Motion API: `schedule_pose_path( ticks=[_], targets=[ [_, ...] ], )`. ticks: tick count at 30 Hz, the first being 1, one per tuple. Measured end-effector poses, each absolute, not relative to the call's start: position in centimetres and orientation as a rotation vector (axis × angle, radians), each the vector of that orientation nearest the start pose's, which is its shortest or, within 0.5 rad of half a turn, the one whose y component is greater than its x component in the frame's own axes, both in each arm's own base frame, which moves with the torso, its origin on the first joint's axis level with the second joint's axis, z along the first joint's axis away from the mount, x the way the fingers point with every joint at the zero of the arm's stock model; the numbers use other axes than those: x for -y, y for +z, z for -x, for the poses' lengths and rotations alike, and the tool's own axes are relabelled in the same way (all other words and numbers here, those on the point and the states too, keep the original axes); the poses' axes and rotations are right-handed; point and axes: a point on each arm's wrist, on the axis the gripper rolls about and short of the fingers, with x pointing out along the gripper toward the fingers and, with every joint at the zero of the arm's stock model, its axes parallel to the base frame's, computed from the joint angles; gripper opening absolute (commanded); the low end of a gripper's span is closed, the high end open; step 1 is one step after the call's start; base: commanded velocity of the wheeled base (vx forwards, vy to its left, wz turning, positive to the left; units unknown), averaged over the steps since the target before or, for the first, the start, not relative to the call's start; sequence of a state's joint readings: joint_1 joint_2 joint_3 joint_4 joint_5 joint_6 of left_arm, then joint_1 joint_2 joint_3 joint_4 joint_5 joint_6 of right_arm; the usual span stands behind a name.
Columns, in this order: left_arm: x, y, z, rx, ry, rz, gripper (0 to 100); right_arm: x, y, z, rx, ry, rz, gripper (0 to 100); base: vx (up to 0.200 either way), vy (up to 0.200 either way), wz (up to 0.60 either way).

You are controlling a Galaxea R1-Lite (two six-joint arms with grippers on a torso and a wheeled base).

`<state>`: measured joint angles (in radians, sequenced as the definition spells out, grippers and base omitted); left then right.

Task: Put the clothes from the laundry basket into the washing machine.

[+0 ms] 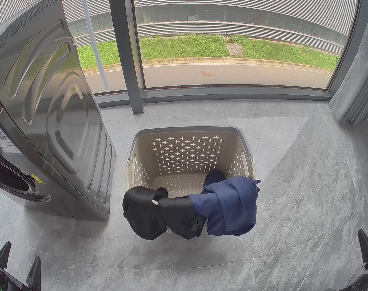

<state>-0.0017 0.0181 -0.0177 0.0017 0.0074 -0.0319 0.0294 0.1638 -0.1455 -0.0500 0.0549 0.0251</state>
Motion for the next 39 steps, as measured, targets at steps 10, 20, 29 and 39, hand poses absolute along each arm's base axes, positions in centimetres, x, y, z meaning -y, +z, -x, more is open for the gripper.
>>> schedule_pose_path(
  ticks=[10, 20, 29, 39],
  targets=[
    [0.0, 8.1, 2.3, -0.001, 0.006, 0.031, 100, -0.7, 14.5, -4.2, -0.257, 0.209, -0.062, 100, 0.000, 0.000, 0.00],
    [0.0, 8.1, 2.3, -0.001, 0.006, 0.031, 100, -2.7, 14.0, -12.2, -0.451, 0.273, -0.097, 100, 0.000, 0.000, 0.00],
    [0.0, 8.1, 2.3, -0.001, 0.006, 0.030, 100, -5.3, 11.9, -16.8, -0.575, 0.301, -0.107, 100, 0.000, 0.000, 0.00],
    [0.0, 8.1, 2.3, -0.002, 0.006, 0.030, 100, -8.9, 9.9, -20.0, -0.664, 0.336, -0.111, 100, 0.000, 0.000, 0.00]
  ],
)
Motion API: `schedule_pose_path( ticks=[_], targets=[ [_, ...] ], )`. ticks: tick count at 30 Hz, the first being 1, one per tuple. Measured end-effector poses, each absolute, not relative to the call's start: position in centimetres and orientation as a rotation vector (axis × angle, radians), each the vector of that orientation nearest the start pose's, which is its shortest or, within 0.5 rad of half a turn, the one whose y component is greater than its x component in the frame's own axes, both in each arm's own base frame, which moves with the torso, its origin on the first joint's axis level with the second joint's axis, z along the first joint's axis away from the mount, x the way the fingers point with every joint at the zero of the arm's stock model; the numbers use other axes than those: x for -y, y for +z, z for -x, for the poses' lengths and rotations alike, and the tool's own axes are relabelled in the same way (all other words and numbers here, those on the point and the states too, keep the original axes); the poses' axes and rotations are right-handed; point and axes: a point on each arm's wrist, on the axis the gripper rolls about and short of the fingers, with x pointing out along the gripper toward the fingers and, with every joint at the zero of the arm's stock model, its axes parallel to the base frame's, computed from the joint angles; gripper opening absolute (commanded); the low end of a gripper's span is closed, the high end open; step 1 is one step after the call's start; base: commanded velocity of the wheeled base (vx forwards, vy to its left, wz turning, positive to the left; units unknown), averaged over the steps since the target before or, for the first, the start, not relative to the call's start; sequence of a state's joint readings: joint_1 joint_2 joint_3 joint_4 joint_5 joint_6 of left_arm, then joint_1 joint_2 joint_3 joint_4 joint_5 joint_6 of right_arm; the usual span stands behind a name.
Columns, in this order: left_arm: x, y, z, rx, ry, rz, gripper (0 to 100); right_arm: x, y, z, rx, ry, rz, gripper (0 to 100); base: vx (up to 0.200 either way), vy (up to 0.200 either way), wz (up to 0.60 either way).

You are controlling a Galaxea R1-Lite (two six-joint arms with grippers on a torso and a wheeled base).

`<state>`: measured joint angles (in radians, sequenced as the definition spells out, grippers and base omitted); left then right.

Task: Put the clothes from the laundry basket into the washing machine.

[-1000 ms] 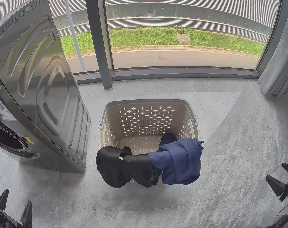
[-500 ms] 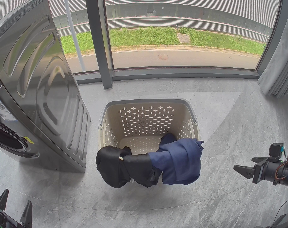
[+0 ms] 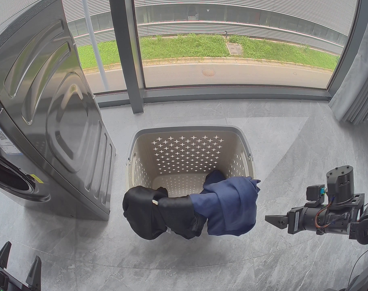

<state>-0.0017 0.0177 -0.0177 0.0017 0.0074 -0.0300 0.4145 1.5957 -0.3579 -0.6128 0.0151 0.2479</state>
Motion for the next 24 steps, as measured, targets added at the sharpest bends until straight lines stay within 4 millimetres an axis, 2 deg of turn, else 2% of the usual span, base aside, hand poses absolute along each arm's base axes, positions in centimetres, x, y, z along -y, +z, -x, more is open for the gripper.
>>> schedule_pose_path(
  ticks=[24],
  targets=[
    [0.0, 8.1, 2.3, -0.002, 0.006, 0.030, 100, -13.7, 6.7, -26.3, -0.737, 0.376, -0.074, 100, 0.000, 0.000, 0.00]
  ],
)
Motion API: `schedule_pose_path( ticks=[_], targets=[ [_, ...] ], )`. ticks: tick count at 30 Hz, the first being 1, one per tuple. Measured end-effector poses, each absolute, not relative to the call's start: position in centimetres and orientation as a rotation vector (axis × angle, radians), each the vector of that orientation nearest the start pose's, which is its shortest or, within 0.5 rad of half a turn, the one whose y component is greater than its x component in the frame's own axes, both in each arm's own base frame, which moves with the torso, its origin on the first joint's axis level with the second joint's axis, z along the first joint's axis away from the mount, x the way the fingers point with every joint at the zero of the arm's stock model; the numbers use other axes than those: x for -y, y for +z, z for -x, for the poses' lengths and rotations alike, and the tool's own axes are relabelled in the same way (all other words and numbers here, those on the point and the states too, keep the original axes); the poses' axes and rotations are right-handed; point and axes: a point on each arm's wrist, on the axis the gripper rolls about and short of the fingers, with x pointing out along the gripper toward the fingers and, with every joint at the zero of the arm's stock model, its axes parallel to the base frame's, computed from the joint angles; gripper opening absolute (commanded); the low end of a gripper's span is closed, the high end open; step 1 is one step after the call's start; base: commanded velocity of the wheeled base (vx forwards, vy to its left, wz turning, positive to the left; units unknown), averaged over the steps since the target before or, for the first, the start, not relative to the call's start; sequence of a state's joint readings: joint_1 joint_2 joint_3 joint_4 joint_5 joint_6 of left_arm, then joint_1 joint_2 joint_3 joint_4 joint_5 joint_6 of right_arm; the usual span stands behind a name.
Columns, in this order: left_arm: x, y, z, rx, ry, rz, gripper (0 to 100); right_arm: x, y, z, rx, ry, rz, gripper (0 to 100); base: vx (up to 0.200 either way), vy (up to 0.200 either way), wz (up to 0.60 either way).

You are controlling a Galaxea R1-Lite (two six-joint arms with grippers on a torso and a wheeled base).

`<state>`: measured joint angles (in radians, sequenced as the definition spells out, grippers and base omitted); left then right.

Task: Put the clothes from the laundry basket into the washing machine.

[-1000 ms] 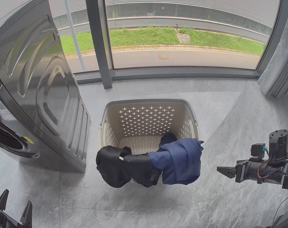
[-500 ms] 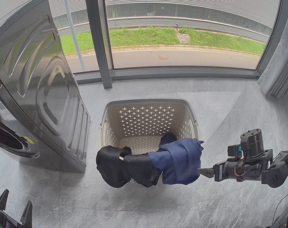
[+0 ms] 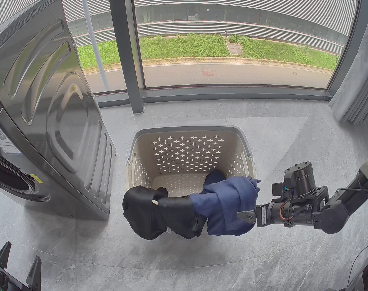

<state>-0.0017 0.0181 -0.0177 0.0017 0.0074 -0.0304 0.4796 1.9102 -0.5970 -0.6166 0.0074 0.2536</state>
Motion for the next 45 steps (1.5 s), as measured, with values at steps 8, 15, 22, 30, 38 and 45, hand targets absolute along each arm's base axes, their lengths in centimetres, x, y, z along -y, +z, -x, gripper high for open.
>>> schedule_pose_path(
  ticks=[8, 15, 22, 30, 38, 45],
  targets=[
    [0.0, 8.1, 2.3, -0.002, 0.006, 0.030, 100, -14.6, 5.2, -28.2, -0.721, 0.375, -0.075, 100, 0.000, 0.000, 0.00],
    [0.0, 8.1, 2.3, -0.002, 0.006, 0.030, 100, -15.2, 3.9, -29.5, -0.736, 0.372, -0.073, 100, 0.000, 0.000, 0.00],
    [0.0, 8.1, 2.3, -0.002, 0.006, 0.030, 100, -15.9, 3.4, -30.9, -0.727, 0.372, -0.083, 100, 0.000, 0.000, 0.00],
    [0.0, 8.1, 2.3, -0.002, 0.006, 0.030, 100, -16.6, 2.7, -32.1, -0.722, 0.353, -0.111, 100, 0.000, 0.000, 0.00],
    [0.0, 8.1, 2.3, -0.002, 0.006, 0.031, 100, -17.1, 2.5, -32.7, -0.710, 0.355, -0.122, 0, 0.000, 0.000, 0.00],
    [0.0, 8.1, 2.3, -0.002, 0.006, 0.032, 100, -17.3, 2.4, -32.9, -0.669, 0.370, -0.134, 0, 0.000, 0.000, 0.00]
  ],
)
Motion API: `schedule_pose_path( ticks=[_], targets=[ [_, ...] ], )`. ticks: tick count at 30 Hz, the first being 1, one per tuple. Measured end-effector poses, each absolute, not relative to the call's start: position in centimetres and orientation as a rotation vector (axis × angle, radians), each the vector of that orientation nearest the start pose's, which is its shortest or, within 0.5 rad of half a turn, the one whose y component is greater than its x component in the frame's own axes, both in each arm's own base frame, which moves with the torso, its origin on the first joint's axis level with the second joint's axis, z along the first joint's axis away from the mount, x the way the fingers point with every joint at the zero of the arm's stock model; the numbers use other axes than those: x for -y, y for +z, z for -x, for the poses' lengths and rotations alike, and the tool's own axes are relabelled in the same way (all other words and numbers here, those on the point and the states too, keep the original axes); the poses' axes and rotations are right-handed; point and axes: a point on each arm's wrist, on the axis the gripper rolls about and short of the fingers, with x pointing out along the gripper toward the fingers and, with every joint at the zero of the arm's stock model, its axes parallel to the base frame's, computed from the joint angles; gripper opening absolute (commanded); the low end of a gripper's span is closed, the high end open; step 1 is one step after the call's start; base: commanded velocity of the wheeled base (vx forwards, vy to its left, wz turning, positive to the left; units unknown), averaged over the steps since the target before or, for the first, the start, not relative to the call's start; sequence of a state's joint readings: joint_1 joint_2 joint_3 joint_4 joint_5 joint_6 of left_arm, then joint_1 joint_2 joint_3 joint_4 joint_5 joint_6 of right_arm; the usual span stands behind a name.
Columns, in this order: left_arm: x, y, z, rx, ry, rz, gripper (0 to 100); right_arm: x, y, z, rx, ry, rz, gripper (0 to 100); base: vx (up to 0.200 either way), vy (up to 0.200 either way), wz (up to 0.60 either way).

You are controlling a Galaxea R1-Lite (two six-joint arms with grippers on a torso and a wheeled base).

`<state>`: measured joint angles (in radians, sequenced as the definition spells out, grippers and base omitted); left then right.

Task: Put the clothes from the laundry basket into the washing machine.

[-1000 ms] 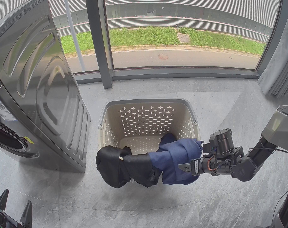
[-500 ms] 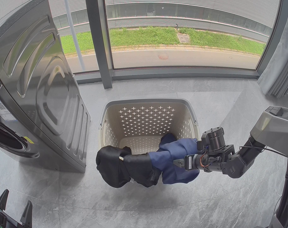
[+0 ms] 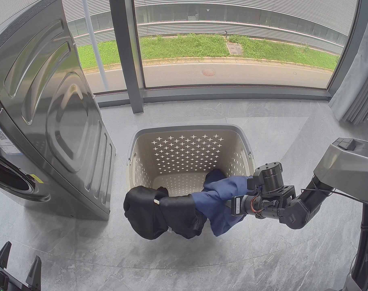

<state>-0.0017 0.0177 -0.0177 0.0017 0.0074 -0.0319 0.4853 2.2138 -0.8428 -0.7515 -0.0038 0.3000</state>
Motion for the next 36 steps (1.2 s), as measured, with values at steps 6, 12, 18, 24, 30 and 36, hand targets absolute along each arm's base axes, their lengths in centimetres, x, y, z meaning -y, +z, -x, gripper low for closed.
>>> schedule_pose_path(
  ticks=[6, 12, 18, 24, 30, 36],
  targets=[
    [0.0, 8.1, 2.3, -0.002, 0.006, 0.032, 100, -17.3, 2.2, -32.5, -0.686, 0.361, -0.154, 0, 0.000, 0.000, 0.00],
    [0.0, 8.1, 2.3, -0.001, 0.006, 0.032, 100, -16.9, 2.9, -31.4, -0.691, 0.364, -0.151, 0, 0.000, 0.000, 0.00],
    [0.0, 8.1, 2.3, -0.002, 0.006, 0.032, 100, -16.3, 6.1, -29.6, -0.635, 0.386, -0.163, 0, 0.000, 0.000, 0.00],
    [0.0, 8.1, 2.3, -0.002, 0.006, 0.032, 100, -15.4, 10.5, -27.0, -0.528, 0.424, -0.191, 0, 0.000, 0.000, 0.00],
    [0.0, 8.1, 2.3, -0.002, 0.006, 0.032, 100, -14.4, 14.0, -24.2, -0.428, 0.465, -0.214, 0, 0.000, 0.000, 0.00],
    [0.0, 8.1, 2.3, -0.001, 0.006, 0.033, 100, -13.4, 17.2, -21.0, -0.315, 0.522, -0.235, 0, 0.000, 0.000, 0.00]
  ],
)
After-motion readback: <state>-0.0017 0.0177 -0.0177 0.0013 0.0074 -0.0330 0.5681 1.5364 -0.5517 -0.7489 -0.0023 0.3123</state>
